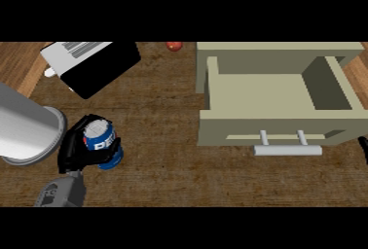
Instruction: Pick up the can, place it into the drawer and close the drawer
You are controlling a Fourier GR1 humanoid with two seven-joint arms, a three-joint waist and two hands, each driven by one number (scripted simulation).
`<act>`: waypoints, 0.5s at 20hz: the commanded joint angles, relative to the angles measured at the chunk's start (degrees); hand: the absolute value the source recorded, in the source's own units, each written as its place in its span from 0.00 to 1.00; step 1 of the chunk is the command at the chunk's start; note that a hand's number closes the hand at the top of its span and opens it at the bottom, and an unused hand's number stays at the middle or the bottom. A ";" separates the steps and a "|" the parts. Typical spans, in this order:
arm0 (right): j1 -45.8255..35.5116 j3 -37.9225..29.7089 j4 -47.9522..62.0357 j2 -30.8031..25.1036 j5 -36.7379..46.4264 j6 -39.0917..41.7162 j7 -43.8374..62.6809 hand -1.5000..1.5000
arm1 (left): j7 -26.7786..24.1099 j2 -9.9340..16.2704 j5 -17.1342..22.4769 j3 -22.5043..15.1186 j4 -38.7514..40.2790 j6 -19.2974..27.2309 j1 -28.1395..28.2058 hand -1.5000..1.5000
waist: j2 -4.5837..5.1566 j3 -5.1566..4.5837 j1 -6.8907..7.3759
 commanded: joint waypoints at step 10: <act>2.69 -1.16 -1.21 0.43 -1.59 1.00 -1.12 0.00 | 10.88 -4.65 -3.20 -7.93 -13.74 6.34 -2.77 1.00 | -0.10 0.04 0.01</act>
